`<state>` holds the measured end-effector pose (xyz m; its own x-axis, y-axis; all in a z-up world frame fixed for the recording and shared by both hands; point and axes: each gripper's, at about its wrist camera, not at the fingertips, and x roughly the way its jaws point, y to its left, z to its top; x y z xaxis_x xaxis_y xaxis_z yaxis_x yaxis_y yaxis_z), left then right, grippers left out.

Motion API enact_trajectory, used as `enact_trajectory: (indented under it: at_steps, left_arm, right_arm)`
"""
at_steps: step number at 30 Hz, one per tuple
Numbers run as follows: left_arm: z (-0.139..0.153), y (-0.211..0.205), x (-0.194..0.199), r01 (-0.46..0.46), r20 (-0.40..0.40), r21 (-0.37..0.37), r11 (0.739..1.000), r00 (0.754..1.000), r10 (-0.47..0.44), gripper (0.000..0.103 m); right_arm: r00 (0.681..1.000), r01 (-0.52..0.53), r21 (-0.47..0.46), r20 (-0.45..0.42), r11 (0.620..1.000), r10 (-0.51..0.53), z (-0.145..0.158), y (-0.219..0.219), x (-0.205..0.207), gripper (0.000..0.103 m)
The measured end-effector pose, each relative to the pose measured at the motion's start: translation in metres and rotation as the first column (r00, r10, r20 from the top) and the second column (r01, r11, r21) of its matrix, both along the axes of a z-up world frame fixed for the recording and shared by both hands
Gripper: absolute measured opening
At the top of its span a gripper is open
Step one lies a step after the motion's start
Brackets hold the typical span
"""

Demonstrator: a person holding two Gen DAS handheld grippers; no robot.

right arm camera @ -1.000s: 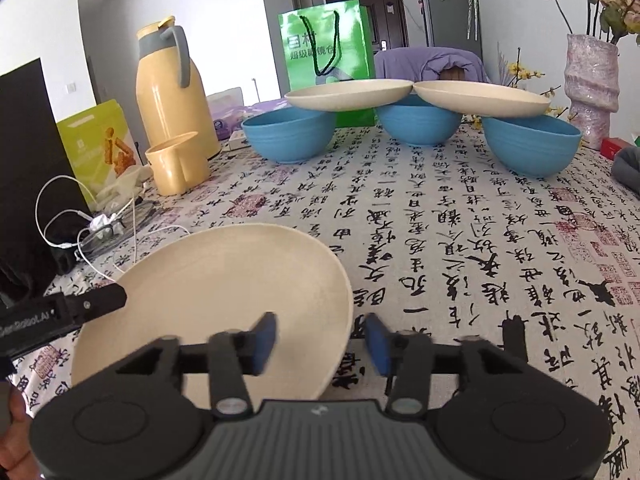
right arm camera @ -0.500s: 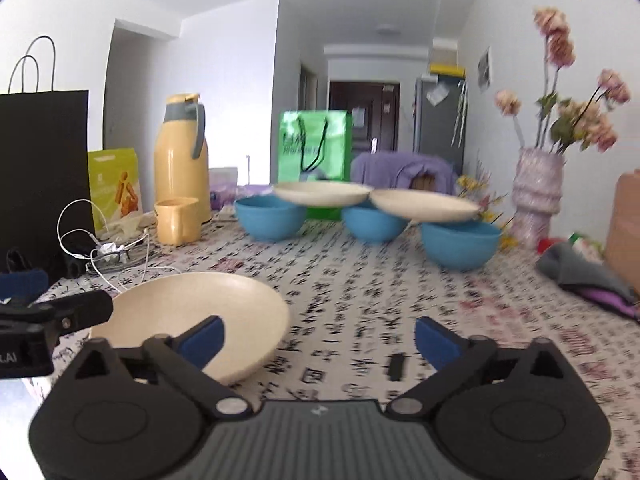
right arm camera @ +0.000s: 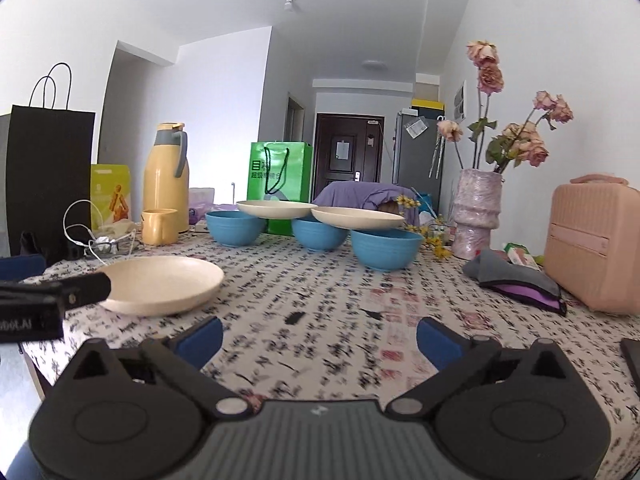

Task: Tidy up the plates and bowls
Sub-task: 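Lower the plate onto the tablecloth and open both tools, then move both tools to another cream plate resting on a blue bowl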

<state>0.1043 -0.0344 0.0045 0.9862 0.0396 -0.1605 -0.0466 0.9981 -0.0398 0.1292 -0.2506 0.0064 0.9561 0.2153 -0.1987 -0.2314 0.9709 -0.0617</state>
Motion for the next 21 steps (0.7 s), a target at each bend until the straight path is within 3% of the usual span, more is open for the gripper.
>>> enact_trajectory:
  at_steps: [14, 21]
  left_arm:
    - [-0.001, -0.023, 0.022, -0.012, -0.031, 0.020, 1.000, 0.999, 0.012, 0.103]
    - [0.006, -0.023, 0.060, -0.032, -0.043, -0.053, 0.998, 0.999, 0.030, 0.103]
  right_arm:
    - [0.999, 0.029, 0.037, -0.027, 0.999, -0.028, -0.011, -0.040, 0.014, 0.103]
    - [0.999, 0.020, 0.046, -0.033, 0.999, -0.019, 0.001, -0.053, 0.046, 0.103]
